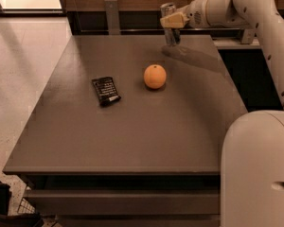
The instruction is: Knock redbull can over
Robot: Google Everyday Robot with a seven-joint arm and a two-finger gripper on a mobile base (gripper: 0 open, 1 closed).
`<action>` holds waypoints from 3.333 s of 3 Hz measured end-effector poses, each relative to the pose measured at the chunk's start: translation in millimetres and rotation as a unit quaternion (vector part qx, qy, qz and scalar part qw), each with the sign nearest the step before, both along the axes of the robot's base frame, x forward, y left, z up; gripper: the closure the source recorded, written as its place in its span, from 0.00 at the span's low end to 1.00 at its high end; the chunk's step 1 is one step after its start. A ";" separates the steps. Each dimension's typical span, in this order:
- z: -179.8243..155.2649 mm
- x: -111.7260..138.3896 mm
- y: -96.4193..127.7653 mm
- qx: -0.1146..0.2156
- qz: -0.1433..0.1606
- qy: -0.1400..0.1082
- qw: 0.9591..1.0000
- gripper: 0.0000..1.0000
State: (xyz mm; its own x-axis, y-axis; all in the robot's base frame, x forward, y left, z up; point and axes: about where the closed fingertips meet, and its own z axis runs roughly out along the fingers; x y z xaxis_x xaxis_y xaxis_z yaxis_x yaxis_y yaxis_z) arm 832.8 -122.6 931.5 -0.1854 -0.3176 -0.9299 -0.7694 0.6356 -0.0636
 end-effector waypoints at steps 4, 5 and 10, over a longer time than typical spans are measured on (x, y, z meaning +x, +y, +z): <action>-11.6 -26.4 -1.6 -0.188 0.014 0.087 0.978 1.00; -26.6 -25.5 -5.5 -0.245 -0.002 0.115 0.962 1.00; -111.6 -26.9 44.6 -0.235 0.084 0.189 0.950 0.80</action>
Offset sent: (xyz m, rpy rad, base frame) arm -0.0172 -0.0115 0.0132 -0.3444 0.1537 0.0617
